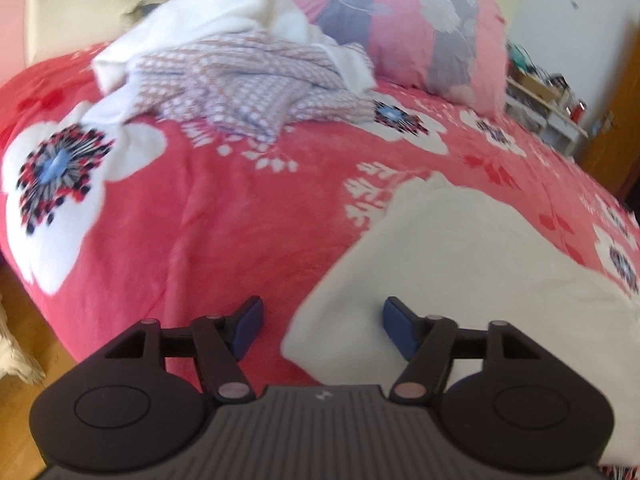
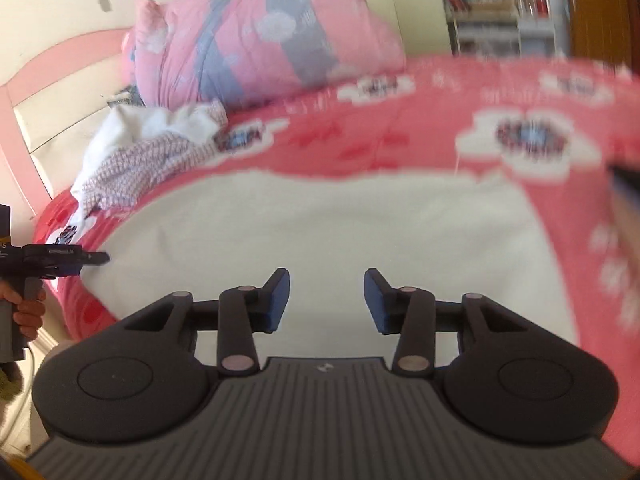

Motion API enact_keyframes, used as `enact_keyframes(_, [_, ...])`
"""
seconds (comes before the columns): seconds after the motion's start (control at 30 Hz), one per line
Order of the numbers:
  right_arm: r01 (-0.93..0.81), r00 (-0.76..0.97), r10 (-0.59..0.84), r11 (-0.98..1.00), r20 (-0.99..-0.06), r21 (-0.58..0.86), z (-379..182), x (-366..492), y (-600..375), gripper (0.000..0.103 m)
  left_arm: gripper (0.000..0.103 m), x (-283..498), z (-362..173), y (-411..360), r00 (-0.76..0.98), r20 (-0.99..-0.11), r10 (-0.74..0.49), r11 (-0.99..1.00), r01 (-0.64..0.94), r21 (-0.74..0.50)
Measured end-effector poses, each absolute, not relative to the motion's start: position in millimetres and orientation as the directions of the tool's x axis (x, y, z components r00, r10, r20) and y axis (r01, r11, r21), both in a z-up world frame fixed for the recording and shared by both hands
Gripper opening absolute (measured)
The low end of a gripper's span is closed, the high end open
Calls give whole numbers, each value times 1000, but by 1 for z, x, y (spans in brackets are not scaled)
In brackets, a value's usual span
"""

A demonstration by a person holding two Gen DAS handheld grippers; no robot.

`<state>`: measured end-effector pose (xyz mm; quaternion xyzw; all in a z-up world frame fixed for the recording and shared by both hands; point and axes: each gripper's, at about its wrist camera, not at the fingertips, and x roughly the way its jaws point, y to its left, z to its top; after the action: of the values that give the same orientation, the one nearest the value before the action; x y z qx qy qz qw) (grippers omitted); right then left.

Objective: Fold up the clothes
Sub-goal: 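Move both tools back over the folded sweatshirt and grasp its edge with the right tool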

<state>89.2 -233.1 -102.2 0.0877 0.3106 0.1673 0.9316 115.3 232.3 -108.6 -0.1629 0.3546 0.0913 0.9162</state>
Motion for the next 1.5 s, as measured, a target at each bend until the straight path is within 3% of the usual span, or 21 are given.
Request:
enact_keyframes(0.17, [-81, 778, 232, 959, -584, 273, -117, 75, -268, 39, 69, 107, -107, 242, 730, -675, 107, 924, -324, -204])
enact_keyframes(0.27, [8, 816, 80, 989, -572, 149, -105, 61, -273, 40, 70, 101, -105, 249, 733, -669, 123, 913, -347, -213])
enact_keyframes(0.33, [-7, 838, 108, 982, -534, 189, -96, 52, -277, 40, 70, 96, -106, 250, 734, -668, 120, 912, -348, -219])
enact_keyframes(0.57, [-143, 863, 188, 981, -470, 129, -79, 44, -242, 44, 71, 80, -104, 250, 738, -669, 92, 897, -352, -266])
enact_keyframes(0.83, [-442, 811, 415, 897, -412, 35, -56, 43, -144, 65, 74, 49, -95, 270, 760, -645, 76, 854, -384, -352])
enact_keyframes(1.13, [-756, 636, 659, 637, -402, -152, -66, 52, 15, 65, 74, 21, -107, 308, 759, -650, 38, 781, -428, -455])
enact_keyframes(1.37, [-791, 612, 610, 470, -504, -391, -101, 72, 107, 60, 74, 19, -112, 324, 771, -636, -3, 760, -411, -503])
enact_keyframes(1.5, [-798, 603, 560, 429, -569, -424, -120, 85, 127, 49, 74, 26, -110, 329, 789, -614, -28, 757, -384, -528])
